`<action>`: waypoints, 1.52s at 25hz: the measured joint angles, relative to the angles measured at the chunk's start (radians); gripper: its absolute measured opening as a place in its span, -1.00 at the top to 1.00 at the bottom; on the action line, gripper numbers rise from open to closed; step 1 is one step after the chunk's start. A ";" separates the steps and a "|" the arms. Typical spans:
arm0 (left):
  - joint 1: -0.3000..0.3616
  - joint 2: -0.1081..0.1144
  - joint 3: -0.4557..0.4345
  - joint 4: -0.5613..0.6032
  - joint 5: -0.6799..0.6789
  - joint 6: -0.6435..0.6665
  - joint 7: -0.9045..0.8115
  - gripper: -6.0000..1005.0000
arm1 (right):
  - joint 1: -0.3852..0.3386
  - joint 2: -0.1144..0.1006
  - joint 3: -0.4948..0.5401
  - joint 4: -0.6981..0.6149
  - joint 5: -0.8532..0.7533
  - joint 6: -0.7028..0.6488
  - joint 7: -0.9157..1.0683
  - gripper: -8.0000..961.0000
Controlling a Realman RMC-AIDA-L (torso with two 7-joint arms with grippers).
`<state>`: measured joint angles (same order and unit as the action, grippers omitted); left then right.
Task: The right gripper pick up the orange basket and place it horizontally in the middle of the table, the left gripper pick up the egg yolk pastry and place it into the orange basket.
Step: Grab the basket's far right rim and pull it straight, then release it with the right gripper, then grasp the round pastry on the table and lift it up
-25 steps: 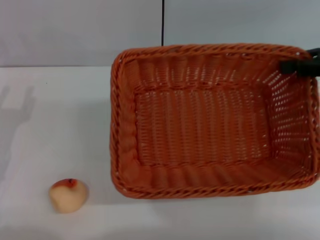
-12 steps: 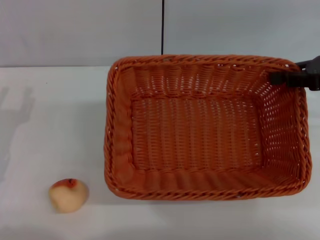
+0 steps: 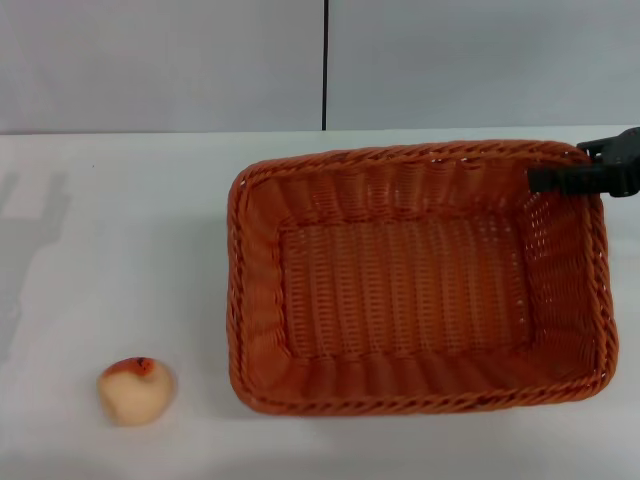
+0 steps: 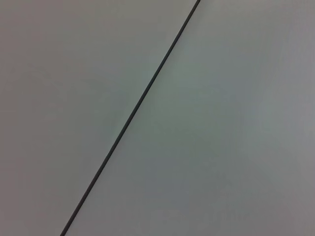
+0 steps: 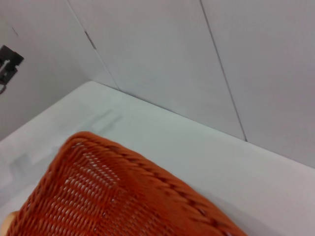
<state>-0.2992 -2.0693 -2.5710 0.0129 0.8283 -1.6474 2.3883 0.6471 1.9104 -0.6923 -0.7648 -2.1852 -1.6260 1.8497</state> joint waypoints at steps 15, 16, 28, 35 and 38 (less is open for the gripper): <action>-0.017 0.000 0.010 -0.009 0.007 0.021 0.000 -0.29 | 0.000 0.006 0.018 -0.021 0.133 0.141 -0.153 0.00; -0.018 0.000 0.013 -0.009 0.008 0.021 0.000 -0.28 | -0.011 0.013 0.032 -0.022 0.180 0.143 -0.184 0.00; 0.091 0.103 0.342 -0.426 0.166 0.007 -0.347 -0.28 | -0.283 0.099 0.121 0.141 0.838 0.058 -0.528 0.00; 0.107 0.186 0.358 -0.604 0.549 -0.052 -0.547 -0.27 | -0.342 0.098 0.201 0.275 0.951 0.020 -0.568 0.00; 0.125 0.184 0.357 -0.641 0.638 -0.068 -0.570 -0.27 | -0.343 0.093 0.208 0.307 0.950 0.024 -0.576 0.00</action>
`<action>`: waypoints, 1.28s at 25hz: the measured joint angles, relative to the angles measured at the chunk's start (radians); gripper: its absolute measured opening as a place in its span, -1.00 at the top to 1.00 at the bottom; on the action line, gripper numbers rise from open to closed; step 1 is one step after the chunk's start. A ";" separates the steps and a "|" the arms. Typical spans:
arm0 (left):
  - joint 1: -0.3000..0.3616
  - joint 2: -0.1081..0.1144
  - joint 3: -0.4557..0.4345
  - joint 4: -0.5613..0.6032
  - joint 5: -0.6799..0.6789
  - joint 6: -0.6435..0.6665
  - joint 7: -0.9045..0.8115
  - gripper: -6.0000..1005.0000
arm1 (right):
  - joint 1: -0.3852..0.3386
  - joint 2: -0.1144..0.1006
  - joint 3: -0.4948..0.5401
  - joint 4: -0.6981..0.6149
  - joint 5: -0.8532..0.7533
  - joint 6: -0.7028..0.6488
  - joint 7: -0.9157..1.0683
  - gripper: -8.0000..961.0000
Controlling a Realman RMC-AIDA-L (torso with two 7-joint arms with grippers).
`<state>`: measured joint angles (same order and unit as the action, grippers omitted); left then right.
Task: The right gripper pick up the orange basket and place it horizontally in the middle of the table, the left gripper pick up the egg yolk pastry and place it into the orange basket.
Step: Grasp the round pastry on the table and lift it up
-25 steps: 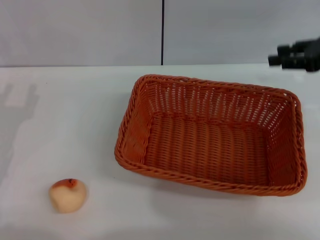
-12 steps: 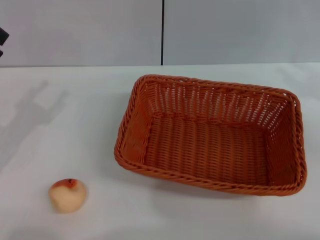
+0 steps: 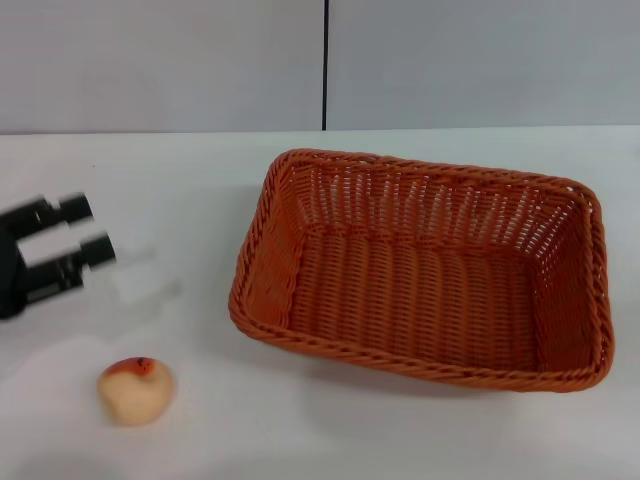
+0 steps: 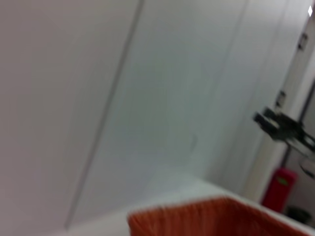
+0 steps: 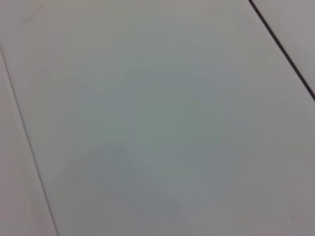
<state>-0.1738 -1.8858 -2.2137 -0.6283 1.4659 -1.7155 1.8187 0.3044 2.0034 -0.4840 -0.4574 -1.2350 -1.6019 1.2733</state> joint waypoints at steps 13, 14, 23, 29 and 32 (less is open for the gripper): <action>-0.032 -0.033 -0.096 -0.111 0.403 0.005 -0.078 -0.26 | 0.016 -0.003 -0.010 0.030 -0.001 0.034 -0.025 0.00; -0.034 -0.037 -0.112 -0.115 0.427 0.007 -0.077 -0.26 | 0.016 -0.003 -0.009 0.037 -0.001 0.034 -0.028 0.00; -0.035 -0.057 -0.149 -0.108 0.531 0.016 -0.077 -0.19 | 0.017 -0.007 -0.007 0.056 -0.001 0.041 -0.030 0.00; -0.027 -0.062 -0.150 -0.101 0.546 0.019 -0.077 -0.16 | 0.025 -0.008 -0.010 0.058 -0.001 0.044 -0.031 0.00; -0.026 -0.067 -0.155 -0.097 0.578 0.031 -0.077 -0.16 | 0.026 -0.008 -0.010 0.059 -0.001 0.044 -0.031 0.00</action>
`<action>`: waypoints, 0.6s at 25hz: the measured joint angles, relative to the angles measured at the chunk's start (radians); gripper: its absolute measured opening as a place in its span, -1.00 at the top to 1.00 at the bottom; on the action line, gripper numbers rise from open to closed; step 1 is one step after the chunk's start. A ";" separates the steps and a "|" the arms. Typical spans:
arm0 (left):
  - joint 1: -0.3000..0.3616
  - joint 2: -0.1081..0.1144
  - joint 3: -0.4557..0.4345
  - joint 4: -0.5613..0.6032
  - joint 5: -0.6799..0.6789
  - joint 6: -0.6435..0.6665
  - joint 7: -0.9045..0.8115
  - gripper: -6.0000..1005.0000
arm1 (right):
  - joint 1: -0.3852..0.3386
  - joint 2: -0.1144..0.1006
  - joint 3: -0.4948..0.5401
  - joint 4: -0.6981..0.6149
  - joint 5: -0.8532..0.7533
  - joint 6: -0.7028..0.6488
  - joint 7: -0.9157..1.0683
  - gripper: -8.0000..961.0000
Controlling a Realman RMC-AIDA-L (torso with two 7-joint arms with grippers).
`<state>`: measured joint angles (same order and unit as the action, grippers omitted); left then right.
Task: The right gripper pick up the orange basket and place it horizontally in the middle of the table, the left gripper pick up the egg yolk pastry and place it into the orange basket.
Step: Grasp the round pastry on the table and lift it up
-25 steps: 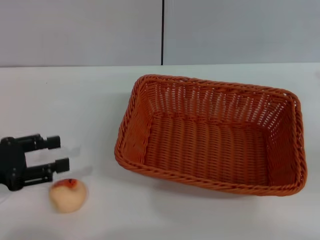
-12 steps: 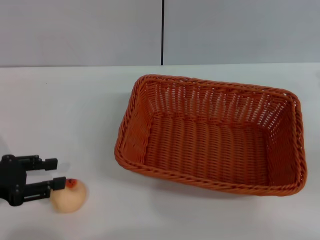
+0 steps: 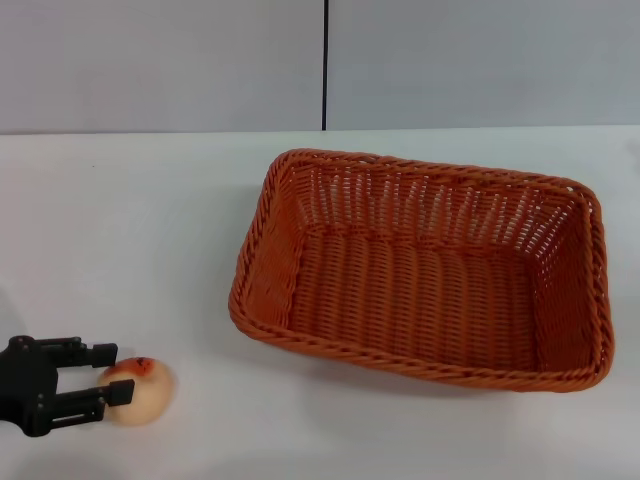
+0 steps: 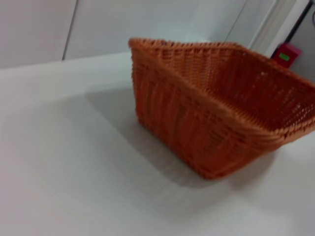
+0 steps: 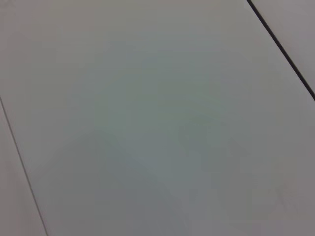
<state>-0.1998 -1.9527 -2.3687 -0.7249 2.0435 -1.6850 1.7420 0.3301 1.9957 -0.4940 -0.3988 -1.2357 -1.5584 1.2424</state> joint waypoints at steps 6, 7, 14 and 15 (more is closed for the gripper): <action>-0.004 -0.004 0.000 0.021 0.025 0.022 0.000 -0.15 | 0.000 0.000 0.000 0.002 0.000 0.000 0.000 0.00; -0.006 -0.005 0.002 0.026 0.026 0.023 0.000 -0.15 | 0.000 0.000 0.000 0.002 0.000 0.000 0.000 0.00; -0.011 -0.004 0.001 0.034 0.039 0.027 0.006 -0.15 | 0.000 -0.001 0.000 0.002 0.001 0.000 0.000 0.00; -0.011 -0.004 0.001 0.034 0.039 0.027 0.006 -0.15 | 0.000 -0.001 0.000 0.002 0.001 0.000 0.000 0.00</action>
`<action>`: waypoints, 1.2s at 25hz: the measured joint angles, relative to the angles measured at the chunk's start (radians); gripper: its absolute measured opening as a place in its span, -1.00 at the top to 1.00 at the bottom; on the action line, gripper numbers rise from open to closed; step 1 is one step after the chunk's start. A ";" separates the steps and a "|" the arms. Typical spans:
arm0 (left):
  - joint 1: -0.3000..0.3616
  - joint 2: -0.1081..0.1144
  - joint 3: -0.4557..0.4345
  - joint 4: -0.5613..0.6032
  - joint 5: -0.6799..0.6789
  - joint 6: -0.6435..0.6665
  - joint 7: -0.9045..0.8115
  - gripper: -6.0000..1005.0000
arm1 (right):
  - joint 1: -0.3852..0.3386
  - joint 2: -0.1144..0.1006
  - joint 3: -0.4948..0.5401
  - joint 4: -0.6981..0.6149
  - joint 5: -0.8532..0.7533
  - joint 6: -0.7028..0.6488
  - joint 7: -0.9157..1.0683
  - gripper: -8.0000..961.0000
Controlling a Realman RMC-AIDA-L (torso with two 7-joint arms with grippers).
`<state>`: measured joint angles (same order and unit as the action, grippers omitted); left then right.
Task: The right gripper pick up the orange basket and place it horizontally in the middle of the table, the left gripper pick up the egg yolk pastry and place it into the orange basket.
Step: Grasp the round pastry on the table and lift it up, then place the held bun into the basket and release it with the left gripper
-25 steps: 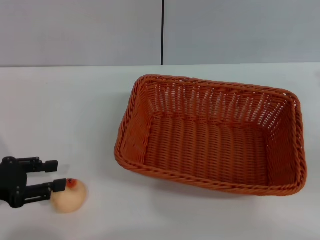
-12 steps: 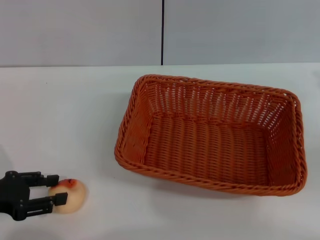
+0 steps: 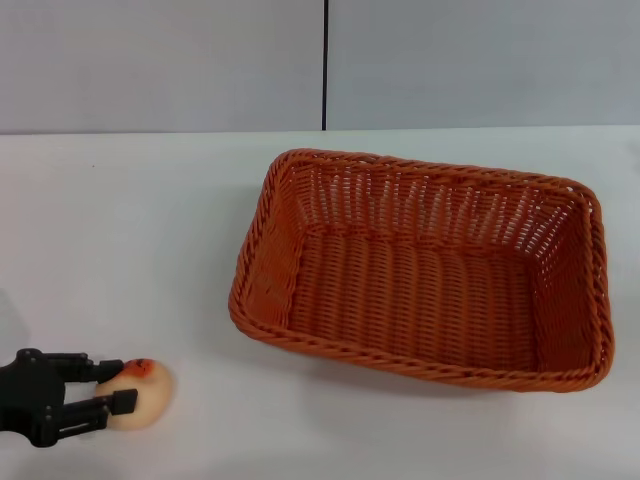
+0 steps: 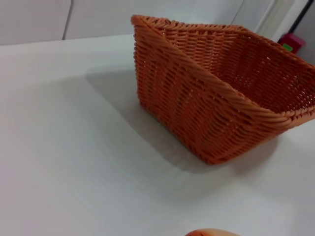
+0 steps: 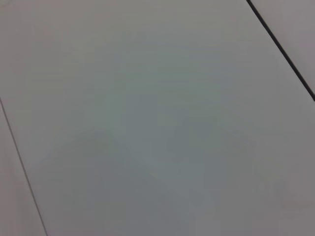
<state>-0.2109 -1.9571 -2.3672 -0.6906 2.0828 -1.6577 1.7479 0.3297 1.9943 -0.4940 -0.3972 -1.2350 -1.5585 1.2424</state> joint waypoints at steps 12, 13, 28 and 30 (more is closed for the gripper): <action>0.000 -0.004 -0.087 0.005 -0.005 -0.028 0.034 0.47 | -0.007 0.000 0.009 0.006 0.003 0.000 0.000 0.00; 0.000 -0.004 -0.087 0.005 -0.005 -0.032 0.036 0.55 | -0.008 0.000 0.009 0.006 0.003 0.000 0.000 0.00; -0.026 -0.016 -0.489 0.015 -0.121 -0.108 0.038 0.84 | -0.009 0.006 0.009 0.009 0.001 -0.009 0.000 0.00; -0.034 -0.029 -0.493 0.038 -0.205 -0.114 0.033 0.87 | -0.010 0.007 0.009 0.015 0.001 -0.009 0.000 0.00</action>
<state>-0.2454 -1.9859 -2.8601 -0.6530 1.8777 -1.7719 1.7808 0.3195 2.0017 -0.4848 -0.3820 -1.2336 -1.5672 1.2425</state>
